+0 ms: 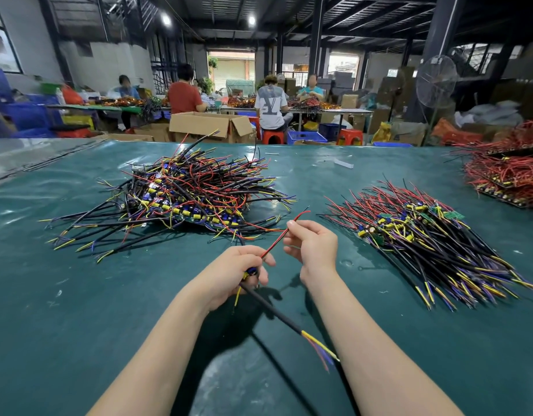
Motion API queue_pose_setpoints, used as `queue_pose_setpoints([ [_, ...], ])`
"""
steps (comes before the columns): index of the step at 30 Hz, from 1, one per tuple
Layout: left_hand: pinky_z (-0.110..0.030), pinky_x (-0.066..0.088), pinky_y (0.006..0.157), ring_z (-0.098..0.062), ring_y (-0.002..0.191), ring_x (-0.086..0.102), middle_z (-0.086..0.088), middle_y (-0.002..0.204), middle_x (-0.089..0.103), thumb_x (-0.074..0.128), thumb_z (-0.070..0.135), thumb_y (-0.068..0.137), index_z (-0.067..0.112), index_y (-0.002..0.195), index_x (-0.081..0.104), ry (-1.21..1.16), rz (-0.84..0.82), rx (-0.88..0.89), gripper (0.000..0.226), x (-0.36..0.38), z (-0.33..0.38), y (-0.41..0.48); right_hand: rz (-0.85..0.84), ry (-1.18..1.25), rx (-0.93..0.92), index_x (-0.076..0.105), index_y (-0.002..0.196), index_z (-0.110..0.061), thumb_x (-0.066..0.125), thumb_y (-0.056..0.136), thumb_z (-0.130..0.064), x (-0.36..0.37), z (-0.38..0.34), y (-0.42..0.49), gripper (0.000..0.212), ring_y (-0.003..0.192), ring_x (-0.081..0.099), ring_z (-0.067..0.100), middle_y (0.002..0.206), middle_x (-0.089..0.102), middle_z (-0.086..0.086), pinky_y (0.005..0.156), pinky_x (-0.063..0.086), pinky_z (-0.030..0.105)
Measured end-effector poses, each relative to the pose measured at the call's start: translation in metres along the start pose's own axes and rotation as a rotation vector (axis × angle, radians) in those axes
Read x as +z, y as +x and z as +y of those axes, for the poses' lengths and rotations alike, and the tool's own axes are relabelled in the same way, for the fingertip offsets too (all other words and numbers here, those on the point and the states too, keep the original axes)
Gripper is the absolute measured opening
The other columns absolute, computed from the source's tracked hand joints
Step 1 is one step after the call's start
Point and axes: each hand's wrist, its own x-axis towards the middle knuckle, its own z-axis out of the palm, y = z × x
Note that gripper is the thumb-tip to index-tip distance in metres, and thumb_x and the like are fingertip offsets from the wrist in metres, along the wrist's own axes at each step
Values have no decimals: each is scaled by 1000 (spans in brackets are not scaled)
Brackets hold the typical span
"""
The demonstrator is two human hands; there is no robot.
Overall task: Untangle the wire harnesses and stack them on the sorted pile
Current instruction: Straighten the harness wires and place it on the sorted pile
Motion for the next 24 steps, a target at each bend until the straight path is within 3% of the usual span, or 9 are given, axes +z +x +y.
queue_pose_setpoints([
  [3, -20, 23, 46, -16, 53, 35, 2, 44, 54, 31, -3, 89, 11, 77, 58, 77, 0, 17, 33, -3, -3, 0, 66, 77, 61, 57, 65, -13, 62, 83, 2, -5, -3, 4, 24, 37, 53, 0, 41, 58, -8, 37, 41, 11],
  [8, -25, 25, 48, -18, 56, 37, 4, 43, 53, 31, -4, 86, 13, 72, 58, 202, 2, 90, 34, -6, -4, -3, 149, 223, 178, 57, 64, -11, 59, 83, -2, -4, -5, 6, 21, 32, 50, 2, 38, 55, -8, 34, 36, 10],
  [12, -13, 29, 42, -8, 44, 36, 6, 42, 50, 32, -4, 84, 16, 68, 55, 218, -57, 136, 35, -1, -1, -7, 206, 325, 227, 51, 58, -7, 53, 82, -1, -3, -8, 7, 25, 26, 35, 4, 34, 47, -5, 29, 23, 10],
  [17, -13, 27, 39, -5, 39, 34, 7, 46, 53, 32, -3, 87, 17, 69, 56, 201, -157, 125, 36, 8, 0, -10, 258, 412, 332, 42, 55, -9, 47, 85, -5, -9, -8, 10, 31, 21, 24, 4, 29, 37, -7, 26, 14, 10],
  [21, -12, 38, 44, -2, 46, 52, 9, 60, 63, 41, 5, 94, 16, 74, 64, 123, -59, 46, 32, 2, -3, -10, 232, 282, 314, 47, 58, -6, 49, 87, -5, -14, -9, 14, 30, 22, 33, 3, 29, 42, -6, 25, 20, 11],
  [24, -15, 43, 43, -7, 49, 58, 2, 62, 61, 57, 8, 89, 10, 75, 65, -6, 66, -13, 17, -5, -5, -9, 232, 304, 282, 52, 63, -6, 56, 91, -14, -18, -10, 16, 29, 30, 48, 3, 37, 53, -2, 29, 36, 12],
])
